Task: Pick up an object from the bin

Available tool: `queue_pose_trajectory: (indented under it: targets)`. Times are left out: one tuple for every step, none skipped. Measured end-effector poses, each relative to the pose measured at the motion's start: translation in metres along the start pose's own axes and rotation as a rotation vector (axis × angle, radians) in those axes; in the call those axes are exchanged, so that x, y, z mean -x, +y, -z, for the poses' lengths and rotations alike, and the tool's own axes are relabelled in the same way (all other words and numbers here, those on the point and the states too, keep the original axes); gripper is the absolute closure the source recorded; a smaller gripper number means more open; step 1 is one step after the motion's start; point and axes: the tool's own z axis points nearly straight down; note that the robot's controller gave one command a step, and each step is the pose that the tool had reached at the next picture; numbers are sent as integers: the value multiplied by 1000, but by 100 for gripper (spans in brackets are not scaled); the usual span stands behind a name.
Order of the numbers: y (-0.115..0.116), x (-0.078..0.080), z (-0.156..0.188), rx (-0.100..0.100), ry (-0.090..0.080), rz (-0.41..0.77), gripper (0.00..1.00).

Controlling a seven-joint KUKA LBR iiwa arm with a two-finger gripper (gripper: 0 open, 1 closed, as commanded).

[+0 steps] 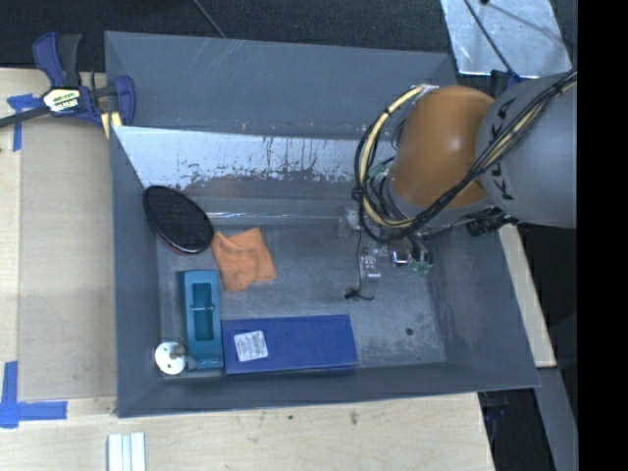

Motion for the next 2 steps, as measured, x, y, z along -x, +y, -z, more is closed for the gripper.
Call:
queue_pose_trajectory:
  targets:
    - [36, -1, -25, -2, -2, -24, 0]
    - [55, 22, -34, 2, -2, 129, 0]
